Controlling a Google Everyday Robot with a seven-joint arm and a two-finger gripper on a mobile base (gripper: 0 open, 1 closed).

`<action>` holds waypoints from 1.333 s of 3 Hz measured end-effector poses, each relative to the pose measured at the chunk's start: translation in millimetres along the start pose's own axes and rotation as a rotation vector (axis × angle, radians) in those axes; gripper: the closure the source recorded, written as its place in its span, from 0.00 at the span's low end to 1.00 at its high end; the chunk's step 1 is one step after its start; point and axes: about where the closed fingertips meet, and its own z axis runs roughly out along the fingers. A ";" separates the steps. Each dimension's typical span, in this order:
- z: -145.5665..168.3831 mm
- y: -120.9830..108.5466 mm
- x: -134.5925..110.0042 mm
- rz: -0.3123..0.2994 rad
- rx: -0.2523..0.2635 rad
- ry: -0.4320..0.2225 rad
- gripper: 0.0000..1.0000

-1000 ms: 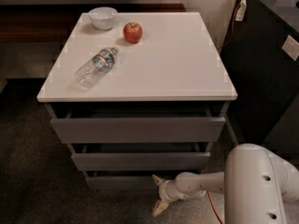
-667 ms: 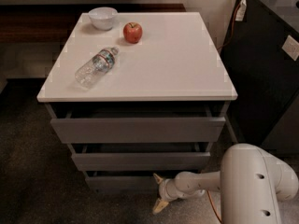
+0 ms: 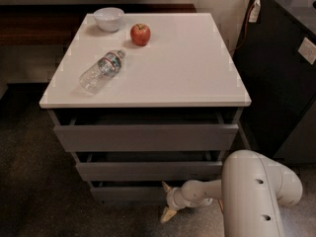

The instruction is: Pick coke can from bottom drawer and place on counter

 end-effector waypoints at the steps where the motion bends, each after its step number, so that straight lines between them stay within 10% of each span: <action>1: 3.7 -9.9 6.2 0.007 0.010 0.023 0.00; 4: 9.1 -15.3 11.1 0.009 0.012 0.054 0.72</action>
Offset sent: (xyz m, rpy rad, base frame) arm 0.0294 -0.0166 -0.0079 -0.0579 -0.0212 -0.0594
